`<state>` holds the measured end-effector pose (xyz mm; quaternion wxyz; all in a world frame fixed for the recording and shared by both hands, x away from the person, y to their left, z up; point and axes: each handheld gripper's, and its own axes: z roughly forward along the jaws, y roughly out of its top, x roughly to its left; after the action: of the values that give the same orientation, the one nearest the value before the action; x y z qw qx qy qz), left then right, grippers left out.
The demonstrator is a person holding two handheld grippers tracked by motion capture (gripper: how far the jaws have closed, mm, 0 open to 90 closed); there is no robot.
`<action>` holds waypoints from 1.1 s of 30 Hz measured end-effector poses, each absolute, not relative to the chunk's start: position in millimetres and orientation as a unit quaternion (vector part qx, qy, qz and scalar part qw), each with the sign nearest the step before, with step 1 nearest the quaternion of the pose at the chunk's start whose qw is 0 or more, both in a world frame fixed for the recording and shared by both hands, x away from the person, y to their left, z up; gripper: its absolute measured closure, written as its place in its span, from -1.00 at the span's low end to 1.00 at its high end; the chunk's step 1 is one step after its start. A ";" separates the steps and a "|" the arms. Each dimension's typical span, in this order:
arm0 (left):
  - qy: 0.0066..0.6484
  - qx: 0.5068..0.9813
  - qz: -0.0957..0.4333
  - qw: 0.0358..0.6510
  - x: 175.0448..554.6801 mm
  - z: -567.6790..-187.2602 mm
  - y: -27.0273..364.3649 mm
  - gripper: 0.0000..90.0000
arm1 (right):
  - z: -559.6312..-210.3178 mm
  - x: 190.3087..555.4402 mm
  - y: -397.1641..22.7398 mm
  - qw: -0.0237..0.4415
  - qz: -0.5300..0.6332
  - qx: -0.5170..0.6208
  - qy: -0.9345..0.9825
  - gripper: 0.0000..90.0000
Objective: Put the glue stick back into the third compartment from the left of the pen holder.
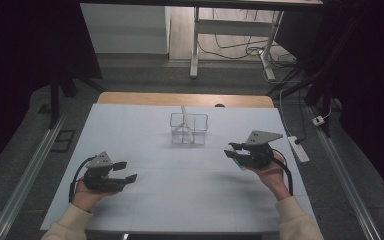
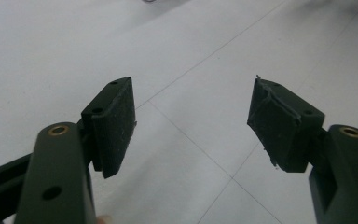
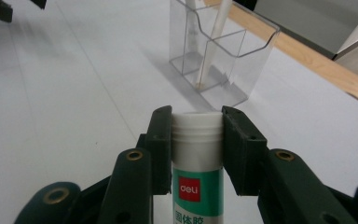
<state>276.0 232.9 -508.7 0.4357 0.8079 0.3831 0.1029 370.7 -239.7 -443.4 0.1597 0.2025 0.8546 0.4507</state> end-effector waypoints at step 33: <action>0.380 0.808 0.100 0.439 274.9 -508.8 232.6 -0.29 | -414.9 414.8 -182.1 0.182 0.519 0.257 0.794 0.43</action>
<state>274.9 232.6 -508.8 0.4388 0.8082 0.3798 0.0998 414.8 -182.1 -414.9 0.1821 0.2572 0.7944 0.5192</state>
